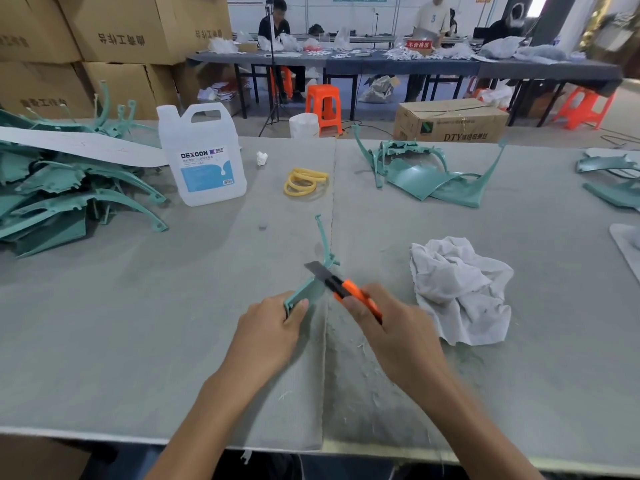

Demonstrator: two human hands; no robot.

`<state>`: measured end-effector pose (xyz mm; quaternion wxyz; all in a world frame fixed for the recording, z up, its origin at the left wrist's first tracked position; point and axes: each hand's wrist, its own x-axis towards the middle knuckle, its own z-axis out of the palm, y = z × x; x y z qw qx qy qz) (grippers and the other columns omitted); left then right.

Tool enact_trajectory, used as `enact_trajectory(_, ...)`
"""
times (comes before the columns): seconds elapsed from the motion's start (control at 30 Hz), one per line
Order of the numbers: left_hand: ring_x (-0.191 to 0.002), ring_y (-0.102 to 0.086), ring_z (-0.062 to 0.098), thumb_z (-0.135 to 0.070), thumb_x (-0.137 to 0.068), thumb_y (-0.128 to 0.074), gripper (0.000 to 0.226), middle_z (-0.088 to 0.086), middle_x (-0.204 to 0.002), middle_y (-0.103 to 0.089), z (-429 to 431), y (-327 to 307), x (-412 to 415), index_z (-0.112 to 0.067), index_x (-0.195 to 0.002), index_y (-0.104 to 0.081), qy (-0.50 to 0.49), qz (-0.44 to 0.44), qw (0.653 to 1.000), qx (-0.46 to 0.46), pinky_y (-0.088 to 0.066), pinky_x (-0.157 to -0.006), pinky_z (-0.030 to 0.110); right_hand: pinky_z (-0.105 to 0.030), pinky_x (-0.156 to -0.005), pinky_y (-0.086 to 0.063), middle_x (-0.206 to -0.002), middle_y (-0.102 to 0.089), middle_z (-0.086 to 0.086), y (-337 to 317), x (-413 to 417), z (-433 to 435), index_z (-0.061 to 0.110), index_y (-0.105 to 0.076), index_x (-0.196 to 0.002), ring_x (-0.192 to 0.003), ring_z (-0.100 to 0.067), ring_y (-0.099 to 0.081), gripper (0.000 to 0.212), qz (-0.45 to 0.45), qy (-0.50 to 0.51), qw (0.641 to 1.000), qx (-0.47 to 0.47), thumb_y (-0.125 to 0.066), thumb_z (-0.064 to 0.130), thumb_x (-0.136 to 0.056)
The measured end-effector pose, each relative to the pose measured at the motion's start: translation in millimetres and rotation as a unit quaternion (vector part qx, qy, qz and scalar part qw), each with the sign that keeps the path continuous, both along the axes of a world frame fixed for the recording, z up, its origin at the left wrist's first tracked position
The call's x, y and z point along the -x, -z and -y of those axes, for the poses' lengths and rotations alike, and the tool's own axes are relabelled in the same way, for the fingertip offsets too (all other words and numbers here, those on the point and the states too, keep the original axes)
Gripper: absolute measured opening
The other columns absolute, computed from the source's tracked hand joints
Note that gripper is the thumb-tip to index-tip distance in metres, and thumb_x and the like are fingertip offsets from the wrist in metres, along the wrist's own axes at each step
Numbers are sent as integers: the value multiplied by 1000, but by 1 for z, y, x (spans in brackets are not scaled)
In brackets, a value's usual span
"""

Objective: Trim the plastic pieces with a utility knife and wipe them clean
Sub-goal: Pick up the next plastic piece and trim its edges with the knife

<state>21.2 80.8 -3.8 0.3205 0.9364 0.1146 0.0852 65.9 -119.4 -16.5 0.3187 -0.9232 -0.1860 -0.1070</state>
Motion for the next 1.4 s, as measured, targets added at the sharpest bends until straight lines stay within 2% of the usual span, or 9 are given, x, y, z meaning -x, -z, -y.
enact_trajectory(0.13, -63, -54, 21, -40, -102, -48, 38, -5, -57, -52, 1, -1, -2, -25, -67, -48, -6, 4, 1000, -4, -33, -52, 26, -41, -64, -51, -63, -62, 1, -3, -16, 3, 29, -46, -88, -64, -23, -62, 42, -77, 40, 996, -19, -34, 69, -97)
enact_trajectory(0.37, -61, -53, 20, -41, -101, -50, 37, -6, -56, -50, -2, 5, -4, -22, -70, -51, -11, 12, 1000, 4, -32, -52, 29, -40, -59, -50, -63, -63, 2, 3, -1, -9, 31, -47, -88, -57, -16, -60, 53, -87, 0, 996, -38, -30, 81, -89)
enact_trajectory(0.53, -70, -58, 24, -44, -100, -53, 27, -7, -64, -59, -6, 16, -2, -27, -81, -61, -33, 33, 999, 10, -40, -58, 32, -44, -70, -53, -65, -62, 0, 8, -27, 11, 26, -49, -84, -67, -21, -62, 42, -111, 89, 988, -52, -38, 64, -100)
enact_trajectory(0.73, -79, -65, -10, -20, -103, -55, 15, -13, -87, -73, -9, 43, -1, -22, -92, -66, -78, 117, 938, 318, -46, -68, 9, -47, -65, -56, -67, -64, -1, 22, -14, 31, 36, -55, -89, -58, -16, -60, 29, -114, 100, 977, -147, -46, 63, -97)
enact_trajectory(0.83, -108, -67, 5, -22, -104, -51, 17, -15, -113, -73, -13, 41, -4, -28, -116, -61, -48, 109, 892, 436, -52, -93, 30, -46, -68, -57, -70, -68, 12, 11, -10, 40, 41, -56, -93, -59, -10, -63, 21, -92, 123, 972, -180, -48, 60, -97)
enact_trajectory(0.93, -108, -70, 14, -23, -103, -50, 23, -11, -118, -72, -9, 34, -5, -33, -123, -57, -32, 115, 834, 538, -59, -83, 42, -48, -64, -57, -71, -68, 11, -13, -5, 42, 40, -58, -94, -59, -11, -62, 23, -70, 119, 971, -196, -48, 61, -96)
enact_trajectory(1.1, -97, -73, 22, -26, -104, -52, 16, -3, -110, -75, 29, 32, 1, -29, -119, -58, -39, 134, 840, 524, -62, -67, 41, -24, -49, -41, -67, -62, 12, -59, 16, 5, 44, -55, -100, -58, -7, -58, 18, -11, 23, 996, -89, -44, 57, -95)
enact_trajectory(1.23, -89, -74, 22, -30, -98, -50, 27, 5, -103, -75, 50, 26, 4, -20, -122, -58, -3, 164, 849, 502, -60, -65, 32, -34, -60, -45, -82, -62, 13, -78, 32, -28, 39, -56, -115, -73, -13, -60, 24, 63, -38, 996, 44, -46, 53, -98)
enact_trajectory(1.4, -78, -69, 3, -10, -107, -41, 24, -13, -90, -72, 52, 23, 5, -14, -126, -56, -2, 173, 882, 438, -51, -59, 14, -36, -67, -50, -90, -60, 8, -80, 29, -36, 37, -51, -120, -80, -17, -61, 30, 54, -45, 988, 136, -36, 57, -102)
